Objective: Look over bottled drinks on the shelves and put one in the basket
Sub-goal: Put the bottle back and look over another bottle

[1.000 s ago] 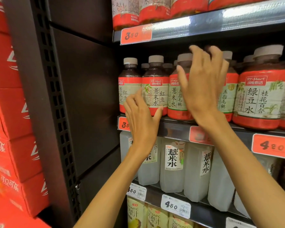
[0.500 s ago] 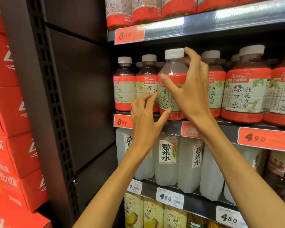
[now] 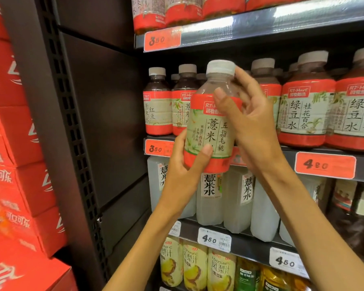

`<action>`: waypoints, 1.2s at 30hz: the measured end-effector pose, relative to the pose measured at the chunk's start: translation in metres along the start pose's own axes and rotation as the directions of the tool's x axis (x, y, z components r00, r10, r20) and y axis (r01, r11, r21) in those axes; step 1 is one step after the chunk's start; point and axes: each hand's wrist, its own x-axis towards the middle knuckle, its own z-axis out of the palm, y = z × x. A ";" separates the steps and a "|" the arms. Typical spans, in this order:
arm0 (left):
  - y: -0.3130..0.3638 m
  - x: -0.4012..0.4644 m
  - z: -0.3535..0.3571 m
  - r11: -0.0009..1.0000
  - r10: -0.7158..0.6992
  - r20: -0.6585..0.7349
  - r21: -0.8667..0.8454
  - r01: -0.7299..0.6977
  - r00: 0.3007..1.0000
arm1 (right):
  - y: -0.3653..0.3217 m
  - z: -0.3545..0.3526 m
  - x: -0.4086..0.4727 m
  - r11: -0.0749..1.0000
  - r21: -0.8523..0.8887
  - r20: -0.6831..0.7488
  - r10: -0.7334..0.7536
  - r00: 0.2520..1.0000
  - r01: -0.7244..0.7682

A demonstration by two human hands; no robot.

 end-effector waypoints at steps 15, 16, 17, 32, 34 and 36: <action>0.011 -0.062 -0.013 0.923 -0.326 0.217 -0.137 0.360 0.920 | 0.018 -0.003 -0.027 0.820 0.335 0.259 0.395 0.882 -0.465; 0.014 -0.061 -0.013 0.927 -0.320 0.214 -0.133 0.352 0.923 | 0.019 -0.003 -0.030 0.841 0.289 0.246 0.397 0.884 -0.458; 0.016 -0.061 -0.011 0.931 -0.315 0.198 -0.128 0.343 0.928 | 0.019 -0.002 -0.033 0.863 0.244 0.229 0.393 0.891 -0.443; 0.015 -0.077 -0.005 0.788 -0.446 0.212 -0.368 0.493 0.870 | 0.019 0.002 -0.034 0.701 0.365 0.321 0.523 0.790 -0.613; 0.014 -0.077 -0.008 0.818 -0.454 0.195 -0.296 0.493 0.869 | 0.022 0.000 -0.035 0.754 0.308 0.251 0.524 0.814 -0.580; 0.013 -0.077 -0.010 0.828 -0.460 0.198 -0.256 0.498 0.866 | 0.021 -0.001 -0.037 0.825 0.191 0.208 0.496 0.843 -0.532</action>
